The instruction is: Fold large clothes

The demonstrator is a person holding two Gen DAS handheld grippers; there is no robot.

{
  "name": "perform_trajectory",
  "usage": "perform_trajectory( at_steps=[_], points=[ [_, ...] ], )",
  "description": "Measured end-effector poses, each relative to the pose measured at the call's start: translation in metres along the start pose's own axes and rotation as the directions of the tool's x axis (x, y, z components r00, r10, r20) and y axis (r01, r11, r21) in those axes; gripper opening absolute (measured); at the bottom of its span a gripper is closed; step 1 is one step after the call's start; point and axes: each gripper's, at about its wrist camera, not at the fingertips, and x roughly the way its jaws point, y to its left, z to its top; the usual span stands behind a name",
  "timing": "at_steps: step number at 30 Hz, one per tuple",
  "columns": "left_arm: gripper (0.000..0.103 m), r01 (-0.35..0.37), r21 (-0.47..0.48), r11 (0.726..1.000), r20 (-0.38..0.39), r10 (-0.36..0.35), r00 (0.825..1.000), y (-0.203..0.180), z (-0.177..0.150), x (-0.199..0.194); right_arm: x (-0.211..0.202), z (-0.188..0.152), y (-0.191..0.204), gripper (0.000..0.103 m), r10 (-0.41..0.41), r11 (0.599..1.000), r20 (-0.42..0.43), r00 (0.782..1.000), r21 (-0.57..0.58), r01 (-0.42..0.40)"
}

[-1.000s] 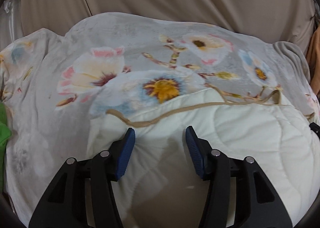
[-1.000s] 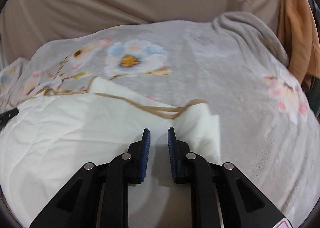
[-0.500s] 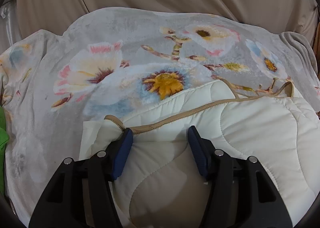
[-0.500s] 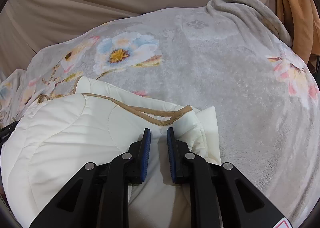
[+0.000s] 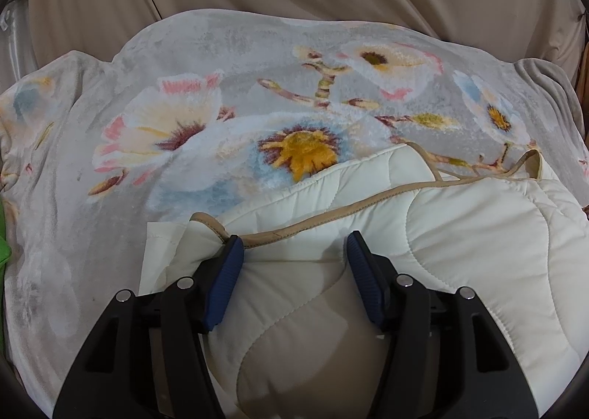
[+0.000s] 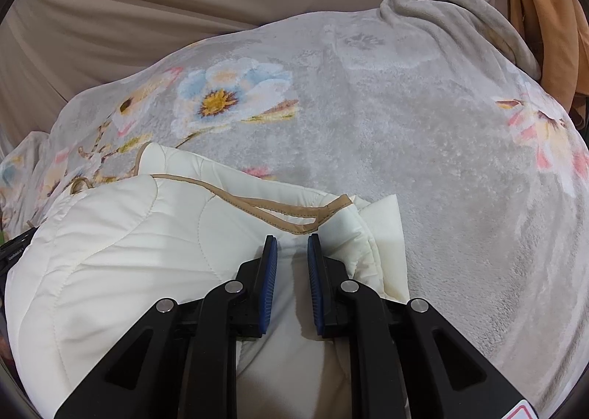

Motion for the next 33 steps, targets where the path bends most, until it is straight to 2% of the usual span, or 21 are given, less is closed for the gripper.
perform_trajectory(
  at_steps=[4, 7, 8, 9, 10, 11, 13, 16, 17, 18, 19, 20, 21, 22, 24, 27, 29, 31, 33],
  points=[
    [0.057, 0.017, -0.010, 1.000, 0.018, -0.016, 1.000, 0.002, 0.000, -0.003, -0.002, 0.000, -0.001, 0.014, 0.011, 1.000, 0.014, 1.000, 0.010, -0.011],
    [0.059, 0.069, -0.072, 0.995, 0.084, -0.063, 0.995, 0.017, 0.000, -0.026, -0.024, -0.001, -0.002, 0.023, 0.020, 1.000, 0.089, 0.996, 0.019, -0.022],
    [0.063, 0.069, -0.098, 0.993, 0.110, -0.058, 0.992, 0.023, 0.000, -0.037, -0.038, -0.001, -0.004, 0.028, 0.004, 0.999, 0.133, 0.991, 0.032, -0.008],
    [0.076, 0.065, -0.126, 0.990, 0.143, -0.047, 0.989, 0.030, 0.000, -0.051, -0.048, -0.001, -0.006, 0.038, -0.005, 0.999, 0.158, 0.987, 0.046, -0.002],
    [0.090, 0.060, -0.149, 0.987, 0.170, -0.034, 0.985, 0.036, 0.002, -0.062, -0.056, 0.000, -0.010, 0.044, -0.010, 0.998, 0.174, 0.985, 0.062, 0.000],
    [0.094, 0.047, -0.170, 0.984, 0.187, -0.014, 0.982, 0.043, 0.004, -0.073, -0.061, 0.002, -0.014, 0.044, -0.013, 0.997, 0.174, 0.985, 0.079, -0.001],
    [0.094, 0.043, -0.190, 0.981, 0.168, -0.011, 0.986, 0.051, 0.010, -0.079, -0.059, 0.006, -0.019, 0.045, -0.011, 0.995, 0.138, 0.990, 0.095, -0.002],
    [0.093, 0.053, -0.217, 0.975, 0.068, -0.039, 0.997, 0.060, 0.015, -0.058, -0.038, 0.009, -0.017, 0.046, -0.018, 0.997, 0.045, 0.999, 0.075, 0.015],
    [0.092, 0.068, -0.225, 0.972, 0.022, -0.064, 0.998, 0.060, 0.014, -0.045, -0.026, 0.010, -0.015, 0.045, -0.025, 0.997, 0.005, 1.000, 0.070, 0.024],
    [0.077, 0.081, -0.242, 0.967, -0.007, -0.085, 0.996, 0.061, 0.010, -0.037, -0.018, 0.009, -0.013, 0.033, -0.030, 0.997, -0.017, 0.999, 0.067, 0.031],
    [0.046, 0.111, -0.251, 0.962, -0.040, -0.125, 0.991, 0.060, 0.007, -0.027, -0.015, 0.010, -0.010, 0.015, -0.022, 0.998, -0.017, 1.000, 0.058, 0.023],
    [0.038, 0.111, -0.262, 0.959, -0.055, -0.129, 0.990, 0.059, 0.005, -0.024, -0.018, 0.011, -0.008, 0.013, -0.003, 0.999, -0.011, 1.000, 0.051, 0.004],
    [0.024, 0.103, -0.270, 0.957, -0.037, -0.117, 0.993, 0.059, 0.006, -0.027, -0.025, 0.012, -0.005, 0.011, 0.004, 0.999, 0.011, 1.000, 0.047, -0.004],
    [0.015, 0.104, -0.266, 0.958, -0.014, -0.112, 0.994, 0.059, 0.008, -0.032, -0.039, 0.016, -0.001, 0.010, 0.002, 0.999, 0.071, 0.997, 0.036, -0.005],
    [0.013, 0.129, -0.261, 0.957, 0.049, -0.121, 0.991, 0.057, 0.018, -0.047, -0.066, 0.023, 0.002, 0.010, 0.022, 0.999, 0.178, 0.984, 0.028, -0.027],
    [0.013, 0.079, -0.210, 0.975, 0.071, -0.065, 0.995, 0.048, 0.032, -0.046, -0.078, 0.032, 0.000, 0.009, 0.016, 0.999, 0.235, 0.972, 0.044, -0.027],
    [0.013, 0.037, -0.170, 0.985, 0.018, -0.035, 0.999, 0.041, 0.032, -0.022, -0.050, 0.033, -0.002, 0.009, -0.047, 0.998, 0.160, 0.986, 0.038, 0.042],
    [0.016, 0.018, -0.168, 0.986, -0.048, -0.026, 0.999, 0.040, 0.023, 0.008, -0.002, 0.022, -0.012, 0.010, -0.066, 0.996, 0.007, 0.998, 0.059, 0.065],
    [0.016, -0.006, -0.154, 0.988, -0.043, -0.001, 0.999, 0.036, 0.019, 0.015, 0.007, 0.018, -0.017, 0.010, -0.043, 0.995, -0.014, 0.999, 0.089, 0.044]
  ],
)
